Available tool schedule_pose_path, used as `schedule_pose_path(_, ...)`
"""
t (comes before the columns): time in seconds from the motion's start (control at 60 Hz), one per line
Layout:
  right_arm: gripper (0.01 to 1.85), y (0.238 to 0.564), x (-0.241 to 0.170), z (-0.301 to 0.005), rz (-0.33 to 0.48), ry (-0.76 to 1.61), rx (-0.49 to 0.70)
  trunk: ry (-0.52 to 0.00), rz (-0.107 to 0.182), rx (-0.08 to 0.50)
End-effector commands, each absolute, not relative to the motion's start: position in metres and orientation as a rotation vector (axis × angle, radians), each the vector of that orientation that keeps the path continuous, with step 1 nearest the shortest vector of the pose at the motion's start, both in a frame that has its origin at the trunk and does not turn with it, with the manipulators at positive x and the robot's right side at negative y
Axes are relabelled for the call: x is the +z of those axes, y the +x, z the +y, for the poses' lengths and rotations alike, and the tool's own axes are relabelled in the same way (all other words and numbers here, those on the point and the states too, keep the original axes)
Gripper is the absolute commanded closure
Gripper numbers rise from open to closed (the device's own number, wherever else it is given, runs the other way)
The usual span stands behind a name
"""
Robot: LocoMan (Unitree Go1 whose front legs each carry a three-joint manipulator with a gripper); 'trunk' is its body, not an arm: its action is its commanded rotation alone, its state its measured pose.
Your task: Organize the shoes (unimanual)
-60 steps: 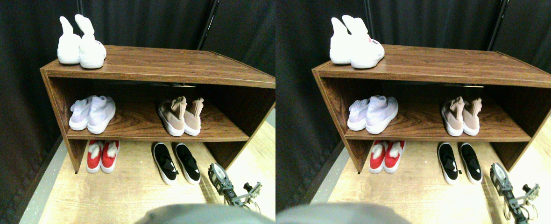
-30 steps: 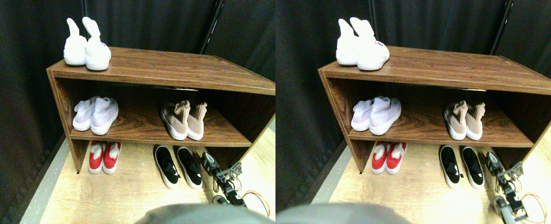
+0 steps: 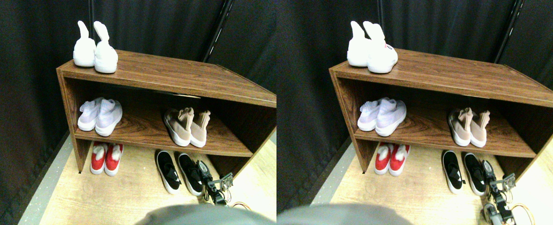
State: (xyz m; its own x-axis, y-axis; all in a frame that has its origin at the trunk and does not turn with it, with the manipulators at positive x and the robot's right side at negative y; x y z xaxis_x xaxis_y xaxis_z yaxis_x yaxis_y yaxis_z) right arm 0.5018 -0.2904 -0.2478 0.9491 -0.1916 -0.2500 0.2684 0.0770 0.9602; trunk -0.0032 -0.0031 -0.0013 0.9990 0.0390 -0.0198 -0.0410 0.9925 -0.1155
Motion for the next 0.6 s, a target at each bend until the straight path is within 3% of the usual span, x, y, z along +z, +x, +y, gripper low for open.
schedule_pose_path(0.017,1.80,0.501,-0.255,-0.279,0.135,1.449,-0.350,-0.135,0.031,0.062)
schedule_pose_path(0.233,1.80,0.502,-0.250,-0.258,0.226,1.477,-0.290,-0.145,0.033,0.069)
schedule_pose_path(0.4,1.80,0.500,-0.244,-0.249,0.228,1.468,-0.262,-0.150,0.029,0.069)
schedule_pose_path(0.6,1.80,0.499,-0.241,-0.254,0.166,1.434,-0.300,-0.142,0.022,0.067)
